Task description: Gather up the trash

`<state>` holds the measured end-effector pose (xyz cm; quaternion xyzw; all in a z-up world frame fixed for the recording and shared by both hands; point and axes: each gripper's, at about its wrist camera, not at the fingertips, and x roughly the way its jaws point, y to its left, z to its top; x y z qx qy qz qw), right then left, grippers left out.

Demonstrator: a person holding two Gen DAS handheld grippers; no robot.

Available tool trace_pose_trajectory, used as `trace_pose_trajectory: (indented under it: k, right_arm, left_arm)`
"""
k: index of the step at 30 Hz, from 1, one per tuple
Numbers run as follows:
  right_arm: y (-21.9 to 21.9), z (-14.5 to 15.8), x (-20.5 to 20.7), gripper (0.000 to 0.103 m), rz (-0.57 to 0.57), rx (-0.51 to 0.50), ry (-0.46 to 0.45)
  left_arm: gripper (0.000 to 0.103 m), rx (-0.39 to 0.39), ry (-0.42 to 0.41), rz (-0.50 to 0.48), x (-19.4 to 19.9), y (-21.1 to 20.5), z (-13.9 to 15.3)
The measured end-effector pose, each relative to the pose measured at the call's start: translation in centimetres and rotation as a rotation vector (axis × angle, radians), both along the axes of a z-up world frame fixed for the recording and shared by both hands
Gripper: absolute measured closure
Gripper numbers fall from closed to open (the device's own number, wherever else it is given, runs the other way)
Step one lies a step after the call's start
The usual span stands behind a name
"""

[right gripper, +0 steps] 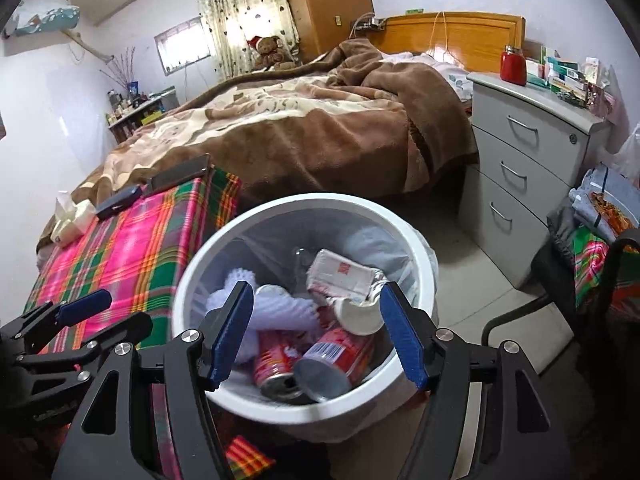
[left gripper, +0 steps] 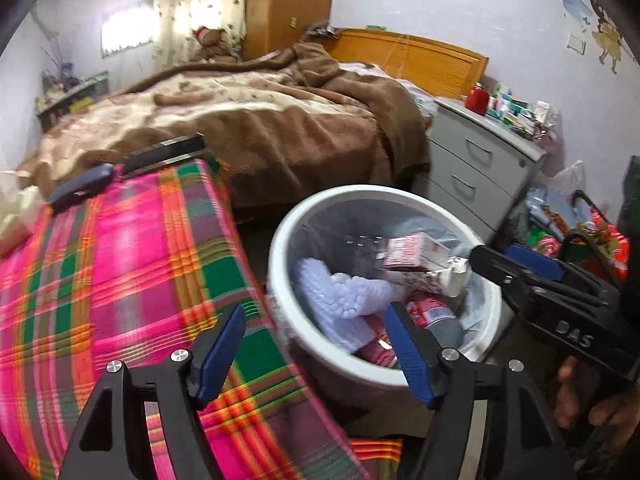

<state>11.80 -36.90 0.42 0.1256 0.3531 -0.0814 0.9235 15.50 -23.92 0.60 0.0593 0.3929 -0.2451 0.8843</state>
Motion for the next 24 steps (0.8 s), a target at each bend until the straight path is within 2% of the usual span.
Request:
trace_pose_trajectory:
  k: [6, 12, 15, 17, 21, 24]
  right_arm:
    - [2.1, 0.2, -1.9, 0.036, -0.005, 0.002, -0.047]
    - [4.8, 0.1, -3.9, 0.036, 0.018, -0.037, -0.080]
    - [5.8, 0.0, -4.7, 0.036, 0.020, -0.039, -0.099]
    - [6.5, -0.2, -5.2, 0.036, 0.027, -0.044, -0.105]
    - [7.7, -0.4, -5.8, 0.036, 0.029, -0.071, -0.111]
    - [8.5, -0.6, -6.5, 0.036, 0.026, -0.080, -0.123]
  left_arm:
    - [0.031, -0.008, -0.048, 0.050, -3.0, 2.8, 0.7]
    - [0.031, -0.015, -0.103, 0.103, -6.3, 5.8, 0.8]
    - [0.031, -0.068, -0.109, 0.114, -7.8, 7.6, 0.9]
    - [0.031, -0.077, -0.115, 0.129, -8.6, 8.4, 0.8]
    - [0.031, -0.001, -0.162, 0.188, -10.0, 9.3, 0.6]
    - [0.031, 0.017, -0.187, 0.212, -10.8, 9.9, 0.6]
